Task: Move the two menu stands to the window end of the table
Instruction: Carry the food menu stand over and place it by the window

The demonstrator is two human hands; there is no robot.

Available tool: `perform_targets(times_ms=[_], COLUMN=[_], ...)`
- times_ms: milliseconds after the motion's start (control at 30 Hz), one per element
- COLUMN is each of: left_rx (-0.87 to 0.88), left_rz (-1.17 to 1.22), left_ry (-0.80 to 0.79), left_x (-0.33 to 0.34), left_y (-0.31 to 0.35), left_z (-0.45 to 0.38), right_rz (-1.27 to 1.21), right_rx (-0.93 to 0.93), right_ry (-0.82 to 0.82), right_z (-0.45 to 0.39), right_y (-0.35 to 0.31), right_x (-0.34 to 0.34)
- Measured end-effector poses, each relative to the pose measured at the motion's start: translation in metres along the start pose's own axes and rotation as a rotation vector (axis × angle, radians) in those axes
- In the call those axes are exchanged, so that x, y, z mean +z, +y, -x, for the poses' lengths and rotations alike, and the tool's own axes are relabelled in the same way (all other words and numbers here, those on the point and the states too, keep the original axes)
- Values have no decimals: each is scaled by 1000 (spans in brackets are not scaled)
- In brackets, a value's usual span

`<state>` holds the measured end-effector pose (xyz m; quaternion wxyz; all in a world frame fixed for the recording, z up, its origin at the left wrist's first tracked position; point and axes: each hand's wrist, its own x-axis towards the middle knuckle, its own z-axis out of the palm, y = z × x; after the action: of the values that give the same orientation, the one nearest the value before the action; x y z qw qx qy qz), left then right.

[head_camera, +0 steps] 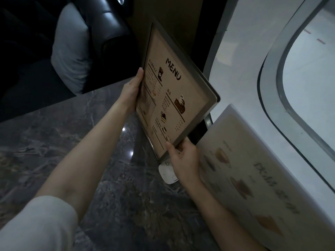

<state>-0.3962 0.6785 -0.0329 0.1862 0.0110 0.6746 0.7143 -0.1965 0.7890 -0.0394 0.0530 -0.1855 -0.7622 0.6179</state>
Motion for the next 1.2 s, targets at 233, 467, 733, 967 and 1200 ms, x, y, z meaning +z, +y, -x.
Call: perform_targets(times_ms=[233, 467, 733, 967, 1200], left_rx=[-35, -74, -170, -76, -22], left_rz=[-117, -348, -696, -698, -319], left_ry=[125, 163, 75, 117, 241], left_x=[9, 15, 17, 23, 34], left_y=[3, -7, 13, 24, -35], left_z=[8, 35, 74, 102, 132], right_rz=[69, 365, 606, 749, 920], right_rx=[0, 5, 101, -291, -648], right_ry=[-8, -81, -303, -318, -271], right_z=[1, 4, 19, 32, 19], right_y=[-1, -8, -46, -133, -192], right_x=[-1, -8, -15, -35, -73])
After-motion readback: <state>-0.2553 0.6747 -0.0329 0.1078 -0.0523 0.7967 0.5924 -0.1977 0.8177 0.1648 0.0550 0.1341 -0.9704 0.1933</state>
